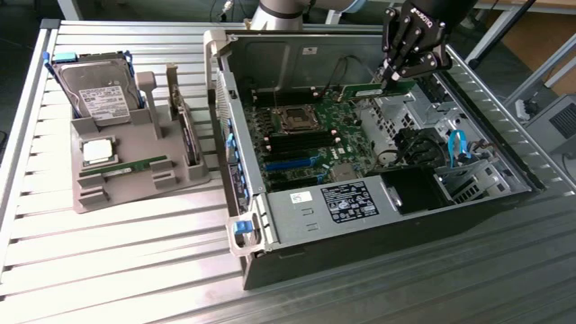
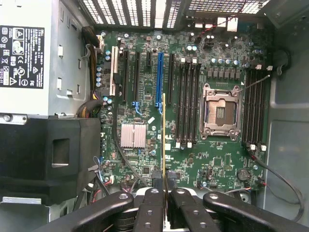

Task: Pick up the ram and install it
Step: 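Insert the ram into the slot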

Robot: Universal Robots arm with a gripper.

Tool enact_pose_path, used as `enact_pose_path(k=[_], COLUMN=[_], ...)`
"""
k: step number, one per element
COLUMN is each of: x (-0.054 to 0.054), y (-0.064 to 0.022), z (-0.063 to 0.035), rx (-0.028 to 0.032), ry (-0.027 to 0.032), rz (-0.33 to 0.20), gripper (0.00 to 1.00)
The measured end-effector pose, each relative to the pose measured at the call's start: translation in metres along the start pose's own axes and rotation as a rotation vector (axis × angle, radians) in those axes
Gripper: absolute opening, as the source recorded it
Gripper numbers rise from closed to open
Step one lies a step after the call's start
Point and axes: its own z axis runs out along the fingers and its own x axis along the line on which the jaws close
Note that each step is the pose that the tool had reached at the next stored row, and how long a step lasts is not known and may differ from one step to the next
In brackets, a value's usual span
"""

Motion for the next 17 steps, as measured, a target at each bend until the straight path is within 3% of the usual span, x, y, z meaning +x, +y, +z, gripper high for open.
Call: enact_pose_path(k=[17], x=[-0.0013], y=[0.0067], z=[0.0064], rx=[0.0], ry=[0.0], rz=[0.0], gripper=[0.11])
